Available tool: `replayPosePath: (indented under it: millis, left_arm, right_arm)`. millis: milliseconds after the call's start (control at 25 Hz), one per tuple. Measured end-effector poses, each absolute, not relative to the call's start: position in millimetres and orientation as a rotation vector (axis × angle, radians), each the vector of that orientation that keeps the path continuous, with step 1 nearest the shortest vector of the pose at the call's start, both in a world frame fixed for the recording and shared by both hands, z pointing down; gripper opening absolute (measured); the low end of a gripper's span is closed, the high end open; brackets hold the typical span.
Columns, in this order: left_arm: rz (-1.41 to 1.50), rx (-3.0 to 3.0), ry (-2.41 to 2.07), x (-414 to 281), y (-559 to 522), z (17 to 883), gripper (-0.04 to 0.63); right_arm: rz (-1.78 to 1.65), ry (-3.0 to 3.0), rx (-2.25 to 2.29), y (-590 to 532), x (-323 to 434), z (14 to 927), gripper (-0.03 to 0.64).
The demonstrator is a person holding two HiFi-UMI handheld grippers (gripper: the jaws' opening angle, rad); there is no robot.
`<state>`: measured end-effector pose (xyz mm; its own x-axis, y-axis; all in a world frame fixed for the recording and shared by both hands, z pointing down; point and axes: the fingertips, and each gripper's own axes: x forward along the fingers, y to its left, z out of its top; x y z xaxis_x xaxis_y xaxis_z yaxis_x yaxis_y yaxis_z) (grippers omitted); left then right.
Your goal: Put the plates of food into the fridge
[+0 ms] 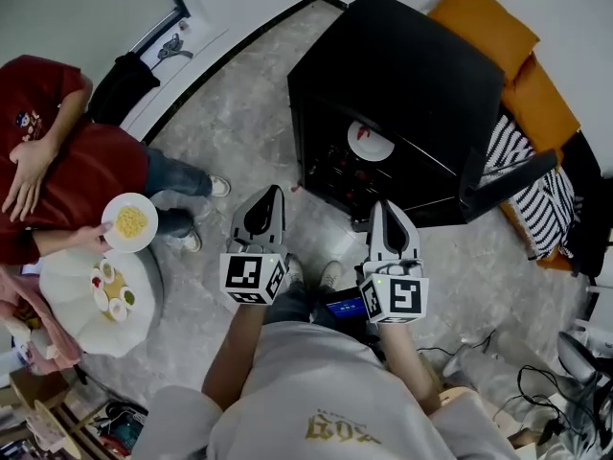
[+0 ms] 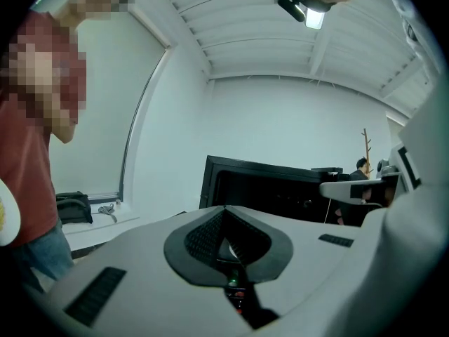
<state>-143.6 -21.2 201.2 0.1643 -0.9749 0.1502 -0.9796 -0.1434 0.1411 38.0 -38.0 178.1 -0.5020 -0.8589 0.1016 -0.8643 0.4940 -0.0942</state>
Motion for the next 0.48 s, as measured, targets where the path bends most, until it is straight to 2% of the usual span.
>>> replayPosePath:
  millis: [480]
  left_arm:
    - [0.039,2.261,-1.925,-140.3,-28.0,190.9,0.006]
  right_arm:
    - [0.217,-2.656,1.538,-45.4,33.0,178.6,0.009]
